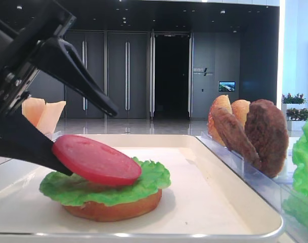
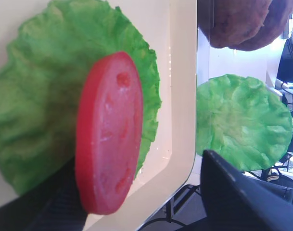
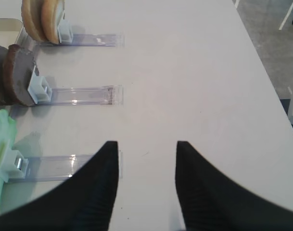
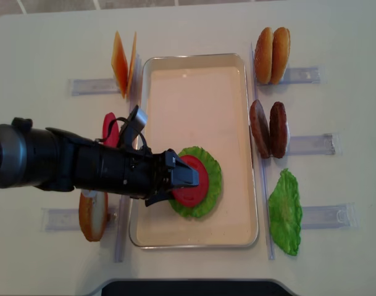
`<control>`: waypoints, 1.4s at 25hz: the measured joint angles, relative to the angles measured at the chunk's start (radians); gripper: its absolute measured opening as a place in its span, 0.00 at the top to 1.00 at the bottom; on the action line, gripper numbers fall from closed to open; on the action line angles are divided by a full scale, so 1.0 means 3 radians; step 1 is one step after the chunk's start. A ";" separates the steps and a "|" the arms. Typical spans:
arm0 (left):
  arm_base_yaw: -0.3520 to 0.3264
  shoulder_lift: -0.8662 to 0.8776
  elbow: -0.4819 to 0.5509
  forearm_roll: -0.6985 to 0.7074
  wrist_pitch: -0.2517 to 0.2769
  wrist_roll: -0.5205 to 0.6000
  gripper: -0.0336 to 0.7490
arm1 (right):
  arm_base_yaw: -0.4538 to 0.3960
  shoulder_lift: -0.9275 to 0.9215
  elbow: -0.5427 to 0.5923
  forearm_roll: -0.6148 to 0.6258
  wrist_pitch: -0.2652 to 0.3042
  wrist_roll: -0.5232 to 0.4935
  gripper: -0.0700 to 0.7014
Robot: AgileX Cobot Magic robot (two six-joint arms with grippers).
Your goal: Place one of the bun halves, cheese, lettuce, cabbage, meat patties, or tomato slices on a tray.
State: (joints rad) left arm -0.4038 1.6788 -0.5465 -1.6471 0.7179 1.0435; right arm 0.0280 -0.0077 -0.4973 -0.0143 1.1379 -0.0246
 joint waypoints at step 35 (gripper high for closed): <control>0.0587 -0.1387 -0.1361 0.4510 0.0976 -0.3354 0.32 | 0.0000 0.0000 0.0000 0.0000 0.0000 0.0003 0.52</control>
State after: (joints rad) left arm -0.2278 1.2627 -0.9549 -0.2942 1.0106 0.0372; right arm 0.0280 -0.0077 -0.4973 -0.0143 1.1379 -0.0237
